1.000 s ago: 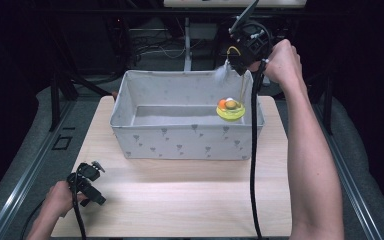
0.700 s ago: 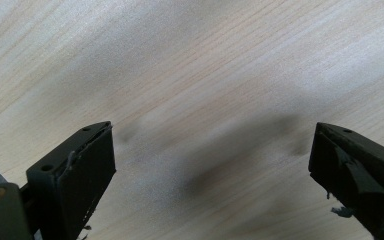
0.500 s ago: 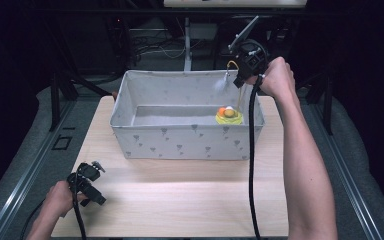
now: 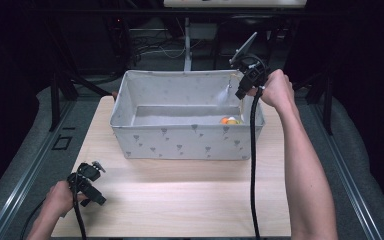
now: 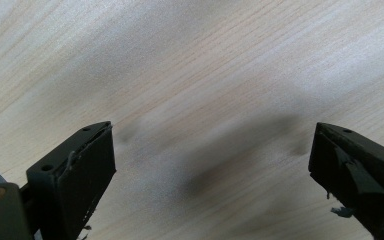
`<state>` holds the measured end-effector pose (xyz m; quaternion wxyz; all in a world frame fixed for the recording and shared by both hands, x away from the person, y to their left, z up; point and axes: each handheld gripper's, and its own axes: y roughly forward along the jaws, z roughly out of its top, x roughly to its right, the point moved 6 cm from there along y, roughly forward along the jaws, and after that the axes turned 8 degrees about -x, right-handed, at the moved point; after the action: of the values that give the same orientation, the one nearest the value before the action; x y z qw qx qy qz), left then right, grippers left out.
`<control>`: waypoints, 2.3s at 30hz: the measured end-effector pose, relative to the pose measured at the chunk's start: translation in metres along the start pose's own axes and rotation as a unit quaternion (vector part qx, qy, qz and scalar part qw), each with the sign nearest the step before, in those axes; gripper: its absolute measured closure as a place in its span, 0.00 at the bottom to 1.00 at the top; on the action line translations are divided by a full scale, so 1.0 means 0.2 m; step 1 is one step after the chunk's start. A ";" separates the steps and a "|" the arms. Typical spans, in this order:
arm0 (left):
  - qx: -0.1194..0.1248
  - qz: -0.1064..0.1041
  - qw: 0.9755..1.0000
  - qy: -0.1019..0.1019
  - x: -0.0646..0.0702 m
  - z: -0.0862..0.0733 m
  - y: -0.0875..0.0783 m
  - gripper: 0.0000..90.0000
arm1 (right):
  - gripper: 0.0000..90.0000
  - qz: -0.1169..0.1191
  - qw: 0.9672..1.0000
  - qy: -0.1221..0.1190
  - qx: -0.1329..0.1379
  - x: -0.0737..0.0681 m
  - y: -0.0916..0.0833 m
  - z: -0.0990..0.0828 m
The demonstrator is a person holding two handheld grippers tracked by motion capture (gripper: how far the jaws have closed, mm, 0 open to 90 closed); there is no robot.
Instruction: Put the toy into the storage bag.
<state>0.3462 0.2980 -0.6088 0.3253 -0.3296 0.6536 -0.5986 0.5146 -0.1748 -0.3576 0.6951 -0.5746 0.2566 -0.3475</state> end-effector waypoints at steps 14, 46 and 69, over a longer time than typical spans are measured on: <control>0.001 0.003 1.000 0.000 0.01 0.00 0.00 0.06 | 0.98 0.008 1.000 0.010 -0.026 0.02 0.15 -0.11; 0.005 0.003 1.000 -0.001 0.00 0.00 0.00 0.06 | 0.89 0.002 0.998 0.043 -0.043 0.06 0.25 -0.21; 0.008 0.004 1.000 -0.002 0.01 0.01 -0.01 0.06 | 0.16 0.008 0.998 0.038 0.058 -0.09 -0.06 -0.36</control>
<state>0.3465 0.2963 -0.6071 0.3314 -0.3252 0.6496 -0.6020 0.4459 -0.2066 -0.3621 0.7202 -0.5174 0.2664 -0.3777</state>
